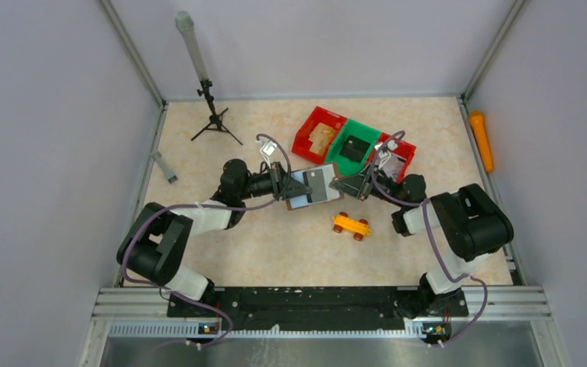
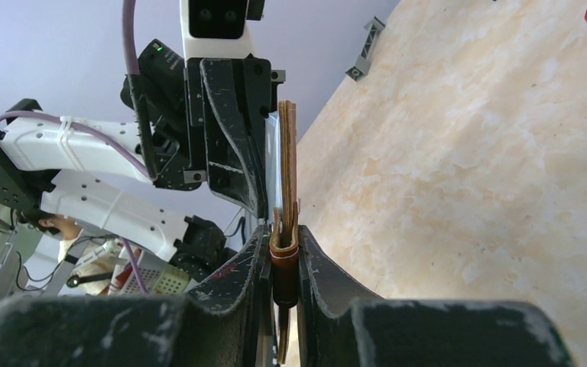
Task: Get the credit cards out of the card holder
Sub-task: Remove the credit card from the card holder.
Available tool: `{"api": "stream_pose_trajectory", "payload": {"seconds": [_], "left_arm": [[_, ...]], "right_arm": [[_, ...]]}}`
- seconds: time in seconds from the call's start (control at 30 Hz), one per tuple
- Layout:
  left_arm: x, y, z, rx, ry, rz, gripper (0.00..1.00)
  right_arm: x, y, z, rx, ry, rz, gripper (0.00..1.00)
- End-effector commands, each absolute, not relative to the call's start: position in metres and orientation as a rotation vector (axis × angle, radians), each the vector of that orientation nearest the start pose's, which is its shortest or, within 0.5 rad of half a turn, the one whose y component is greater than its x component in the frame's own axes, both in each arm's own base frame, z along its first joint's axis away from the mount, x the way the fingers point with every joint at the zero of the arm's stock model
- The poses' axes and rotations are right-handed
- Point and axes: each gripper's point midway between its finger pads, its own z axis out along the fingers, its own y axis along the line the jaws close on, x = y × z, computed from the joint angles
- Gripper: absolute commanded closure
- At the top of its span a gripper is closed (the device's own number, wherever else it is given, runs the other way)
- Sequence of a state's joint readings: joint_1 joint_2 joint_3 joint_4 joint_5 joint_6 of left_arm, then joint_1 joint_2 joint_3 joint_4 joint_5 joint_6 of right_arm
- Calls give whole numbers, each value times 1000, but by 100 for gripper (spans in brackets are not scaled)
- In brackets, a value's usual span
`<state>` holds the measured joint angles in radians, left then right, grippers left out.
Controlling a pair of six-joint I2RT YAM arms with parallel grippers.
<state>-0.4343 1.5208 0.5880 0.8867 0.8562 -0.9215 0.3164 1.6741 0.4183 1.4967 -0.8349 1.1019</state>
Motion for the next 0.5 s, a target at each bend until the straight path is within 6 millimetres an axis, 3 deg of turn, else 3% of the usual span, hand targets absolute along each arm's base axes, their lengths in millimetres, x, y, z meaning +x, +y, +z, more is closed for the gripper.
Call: {"api": "stream_pose_trajectory", "payload": {"seconds": [0.0, 0.47], "left_arm": [[268, -291, 206, 367, 1776, -1650, 99], [270, -288, 206, 353, 1777, -1641, 99]], "right_arm": [[277, 240, 231, -307, 1371, 1597, 100], [280, 233, 231, -281, 1373, 1579, 100]]}}
